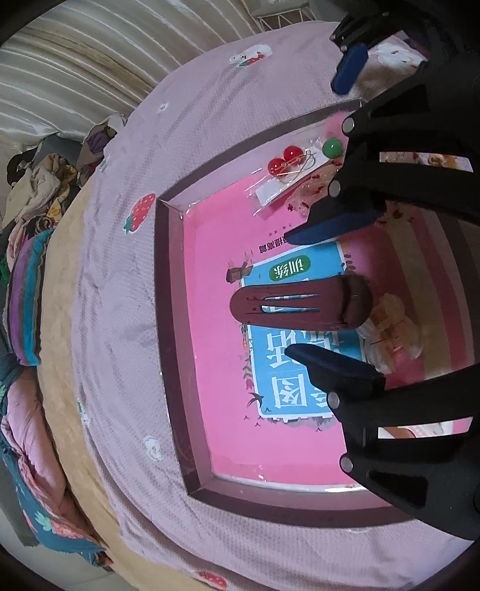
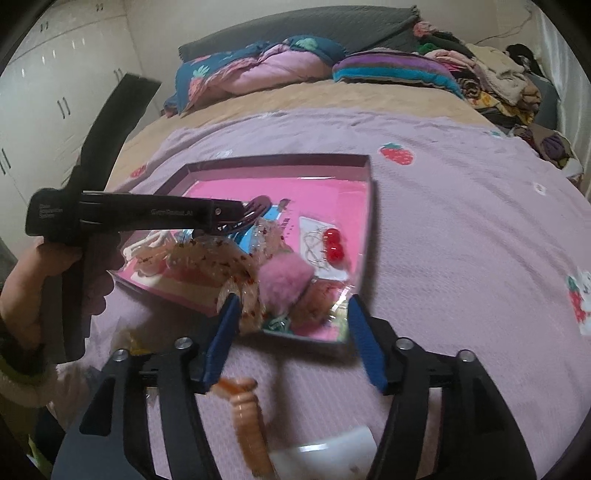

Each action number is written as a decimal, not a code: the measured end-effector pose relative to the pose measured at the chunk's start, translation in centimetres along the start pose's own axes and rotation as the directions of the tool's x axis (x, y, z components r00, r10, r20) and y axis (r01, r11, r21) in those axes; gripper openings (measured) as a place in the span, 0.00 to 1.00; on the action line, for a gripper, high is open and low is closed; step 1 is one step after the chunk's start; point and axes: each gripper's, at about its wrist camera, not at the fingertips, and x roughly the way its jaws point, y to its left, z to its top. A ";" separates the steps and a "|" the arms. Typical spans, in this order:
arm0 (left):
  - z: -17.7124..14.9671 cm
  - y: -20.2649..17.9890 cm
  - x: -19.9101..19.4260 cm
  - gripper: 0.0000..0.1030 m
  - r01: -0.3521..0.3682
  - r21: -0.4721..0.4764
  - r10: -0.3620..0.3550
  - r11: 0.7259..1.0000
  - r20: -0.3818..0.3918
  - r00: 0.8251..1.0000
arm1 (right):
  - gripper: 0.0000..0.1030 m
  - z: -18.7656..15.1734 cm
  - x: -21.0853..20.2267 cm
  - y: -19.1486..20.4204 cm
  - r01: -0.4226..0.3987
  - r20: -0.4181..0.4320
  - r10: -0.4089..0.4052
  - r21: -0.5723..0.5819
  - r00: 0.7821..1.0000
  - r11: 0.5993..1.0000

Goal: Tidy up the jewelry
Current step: 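Open the left tool to drop the maroon clip while the right tool releases the pompom clip, then withdraw both tools and move toward the blue box and white earring card, then grasp the blue-lidded box with the left tool while the right tool grasps the white earring card, then carry the blue box and earring card over the brown tray with both tools, then open the left tool to drop the blue box while the right tool releases the earring card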

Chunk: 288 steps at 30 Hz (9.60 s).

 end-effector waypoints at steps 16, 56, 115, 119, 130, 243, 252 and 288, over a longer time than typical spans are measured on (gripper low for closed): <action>-0.8 -0.8 -8.9 0.91 -0.011 -0.034 0.015 0.999 0.141 0.990 | 0.82 -0.6 -9.0 -2.2 0.027 0.154 -0.044 0.106 0.987 0.994; -12.2 1.2 -19.1 0.91 -0.072 -0.116 0.099 0.991 0.252 0.963 | 0.83 -4.3 -16.9 2.3 0.036 0.241 -0.035 0.002 0.970 0.999; -20.9 1.2 -9.5 0.91 -0.068 -0.115 0.069 0.991 0.006 0.998 | 0.83 -10.9 -9.1 0.5 0.107 -0.010 -0.108 -0.040 0.994 0.993; -20.7 1.3 -8.8 0.87 -0.062 -0.127 0.063 0.990 0.007 0.998 | 0.83 -10.8 -8.2 -0.3 0.125 -0.025 -0.126 -0.040 0.992 0.991; -20.3 0.1 -8.2 0.35 -0.056 -0.063 0.057 0.996 0.007 0.998 | 0.83 -10.7 -4.8 -1.6 0.149 -0.092 -0.155 -0.066 0.984 0.987; -4.9 7.6 -9.1 0.35 -0.070 -0.144 0.093 0.987 0.158 0.983 | 0.34 4.1 1.2 5.8 0.001 0.043 0.004 -0.104 0.999 0.995; -3.6 8.3 -6.6 0.35 -0.078 -0.143 0.097 0.987 0.126 0.987 | 0.34 4.9 3.9 6.2 -0.017 0.005 0.018 -0.097 1.000 0.995; -4.9 5.5 -13.0 0.61 -0.083 -0.129 0.108 0.988 0.203 0.973 | 0.74 2.9 -4.8 6.2 -0.028 0.127 0.039 -0.088 0.991 0.996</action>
